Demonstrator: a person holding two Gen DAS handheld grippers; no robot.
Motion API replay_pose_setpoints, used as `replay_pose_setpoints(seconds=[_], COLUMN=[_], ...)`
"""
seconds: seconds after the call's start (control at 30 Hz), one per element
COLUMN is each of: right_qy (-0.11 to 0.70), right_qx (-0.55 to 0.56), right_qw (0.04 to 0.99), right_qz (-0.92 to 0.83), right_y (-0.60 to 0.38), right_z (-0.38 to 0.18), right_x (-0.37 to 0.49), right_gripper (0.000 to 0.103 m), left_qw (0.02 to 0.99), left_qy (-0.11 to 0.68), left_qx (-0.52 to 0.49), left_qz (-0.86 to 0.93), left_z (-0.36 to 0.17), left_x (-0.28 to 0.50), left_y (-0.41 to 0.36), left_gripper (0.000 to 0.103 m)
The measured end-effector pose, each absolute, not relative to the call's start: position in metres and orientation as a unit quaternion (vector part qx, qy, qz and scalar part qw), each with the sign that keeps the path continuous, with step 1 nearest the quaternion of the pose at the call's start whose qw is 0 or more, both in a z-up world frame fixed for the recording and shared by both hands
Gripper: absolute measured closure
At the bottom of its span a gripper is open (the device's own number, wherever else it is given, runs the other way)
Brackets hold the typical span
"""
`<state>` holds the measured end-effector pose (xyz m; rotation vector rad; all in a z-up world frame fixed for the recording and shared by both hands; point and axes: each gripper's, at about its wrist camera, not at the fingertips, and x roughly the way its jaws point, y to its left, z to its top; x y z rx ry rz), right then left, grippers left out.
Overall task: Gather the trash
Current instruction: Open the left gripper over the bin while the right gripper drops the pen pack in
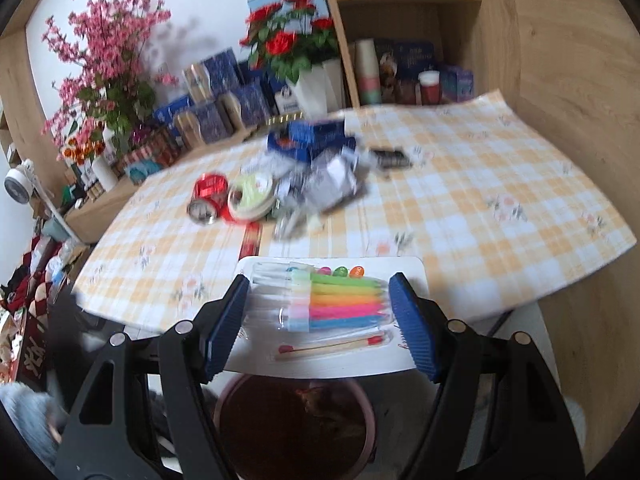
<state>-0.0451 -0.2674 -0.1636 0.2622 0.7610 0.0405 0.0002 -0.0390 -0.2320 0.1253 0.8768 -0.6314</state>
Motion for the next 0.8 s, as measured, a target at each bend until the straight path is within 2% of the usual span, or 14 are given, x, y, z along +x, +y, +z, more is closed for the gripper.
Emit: replay_pose_setpoints(seconds=[0.17, 0.33, 0.8], right_qy=[0.415, 0.442, 0.498], right_qx=[0.115, 0.082, 0.031], right_qw=[0.901, 0.889, 0.852], right_qz=[0.050, 0.087, 0.160], right_y=[-0.242, -0.214, -0.168], right_z=[-0.193, -0.207, -0.240], right_x=[-0.052, -0.044, -0.035], right_gripper=[0.031, 0.031, 0.031], left_qw=[0.896, 0.922, 0.926], left_qy=[0.390, 0.365, 0.366], left_qx=[-0.013, -0.040, -0.057], left_qz=[-0.211, -0.127, -0.068], left_z=[-0.204, -0.194, -0.216], left_x=[-0.002, -0.018, -0.033], left_y=[0.024, 0.075, 0.104], left_gripper=[0.009, 0.009, 0.008])
